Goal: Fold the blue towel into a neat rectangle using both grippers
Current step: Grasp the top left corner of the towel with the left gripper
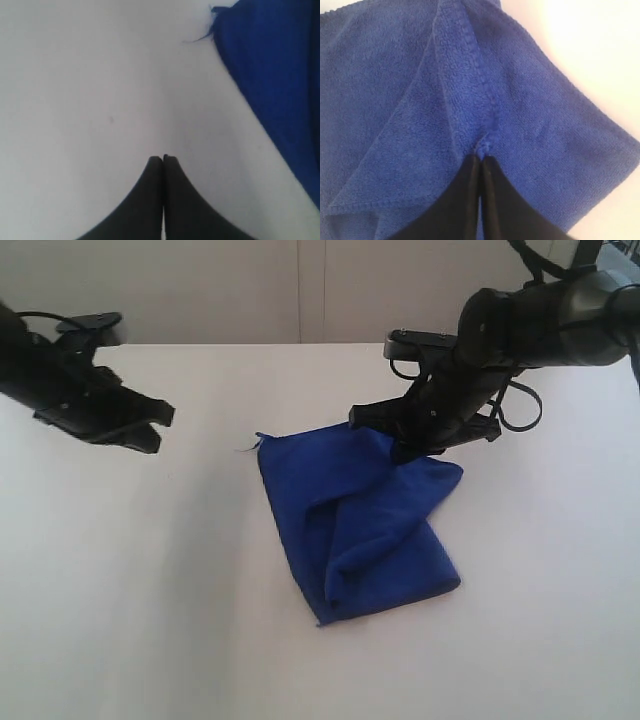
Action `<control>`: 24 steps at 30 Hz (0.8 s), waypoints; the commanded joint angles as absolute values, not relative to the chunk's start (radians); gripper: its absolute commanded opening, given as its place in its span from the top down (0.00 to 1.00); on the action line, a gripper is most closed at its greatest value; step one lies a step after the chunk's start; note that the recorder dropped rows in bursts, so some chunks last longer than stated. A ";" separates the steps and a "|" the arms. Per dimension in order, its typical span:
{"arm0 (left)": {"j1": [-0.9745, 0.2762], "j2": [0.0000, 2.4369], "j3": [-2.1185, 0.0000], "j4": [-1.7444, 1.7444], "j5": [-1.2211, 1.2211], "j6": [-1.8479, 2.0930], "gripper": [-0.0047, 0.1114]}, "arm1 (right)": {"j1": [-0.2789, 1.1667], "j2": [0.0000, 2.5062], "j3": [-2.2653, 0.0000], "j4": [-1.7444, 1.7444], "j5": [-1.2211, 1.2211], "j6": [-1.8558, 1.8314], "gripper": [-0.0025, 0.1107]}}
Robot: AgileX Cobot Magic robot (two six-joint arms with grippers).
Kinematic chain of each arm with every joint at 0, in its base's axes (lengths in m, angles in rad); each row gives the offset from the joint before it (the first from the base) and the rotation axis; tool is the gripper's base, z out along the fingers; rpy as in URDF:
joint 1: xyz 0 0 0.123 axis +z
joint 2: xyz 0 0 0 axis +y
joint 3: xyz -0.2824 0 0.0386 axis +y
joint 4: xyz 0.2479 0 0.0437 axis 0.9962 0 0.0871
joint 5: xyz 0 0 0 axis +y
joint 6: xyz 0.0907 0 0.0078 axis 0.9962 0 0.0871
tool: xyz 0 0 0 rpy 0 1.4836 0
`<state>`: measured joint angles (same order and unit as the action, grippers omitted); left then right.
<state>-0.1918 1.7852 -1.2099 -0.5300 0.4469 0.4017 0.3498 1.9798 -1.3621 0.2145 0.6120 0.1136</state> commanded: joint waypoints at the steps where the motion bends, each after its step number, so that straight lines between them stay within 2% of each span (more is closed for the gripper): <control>1: -0.249 1.930 -1.391 -0.514 0.493 0.399 0.96 | 0.345 1.984 -1.365 0.202 0.600 0.121 0.98; 7: -0.304 2.110 -1.587 -0.521 0.494 0.399 0.94 | 0.345 2.004 -1.365 0.202 0.598 0.135 0.98; 9: -0.317 2.146 -1.630 -0.521 0.489 0.399 0.88 | 0.345 2.009 -1.365 0.202 0.598 0.135 0.98; 14: -0.350 2.198 -1.687 -0.530 0.448 0.407 0.66 | 0.345 2.013 -1.365 0.202 0.590 0.137 0.98; 17: -0.362 2.215 -1.706 -0.553 0.436 0.417 0.57 | 0.345 2.015 -1.365 0.202 0.580 0.137 0.98; 24: -0.375 2.252 -1.713 -0.570 0.412 0.452 0.57 | 0.345 2.015 -1.365 0.202 0.570 0.137 0.98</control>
